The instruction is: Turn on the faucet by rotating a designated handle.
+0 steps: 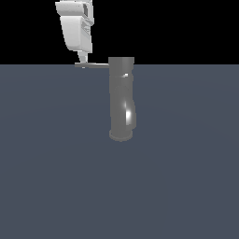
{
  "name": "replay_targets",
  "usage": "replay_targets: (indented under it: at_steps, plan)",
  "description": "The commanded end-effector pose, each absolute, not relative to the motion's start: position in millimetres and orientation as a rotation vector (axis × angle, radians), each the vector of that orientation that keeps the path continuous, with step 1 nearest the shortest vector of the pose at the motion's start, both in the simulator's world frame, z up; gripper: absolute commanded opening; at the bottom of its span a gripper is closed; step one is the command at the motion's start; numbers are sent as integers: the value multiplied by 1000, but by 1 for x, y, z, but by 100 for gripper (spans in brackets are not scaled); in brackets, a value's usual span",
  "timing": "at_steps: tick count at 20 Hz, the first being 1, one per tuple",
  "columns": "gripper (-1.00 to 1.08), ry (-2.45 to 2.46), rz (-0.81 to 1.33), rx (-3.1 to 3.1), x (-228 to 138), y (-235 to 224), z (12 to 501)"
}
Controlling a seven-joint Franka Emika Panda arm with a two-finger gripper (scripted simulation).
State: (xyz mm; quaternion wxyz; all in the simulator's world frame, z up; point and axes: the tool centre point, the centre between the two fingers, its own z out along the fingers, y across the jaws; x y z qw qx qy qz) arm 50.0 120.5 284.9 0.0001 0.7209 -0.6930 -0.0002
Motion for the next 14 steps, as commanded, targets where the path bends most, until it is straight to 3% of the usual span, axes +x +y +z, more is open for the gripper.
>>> replay_targets:
  at_steps: [1,14]
  plan:
    - [-100,-2177,-1,2265,43,120,285]
    - [-100,-2178,0,2264,5,115,285]
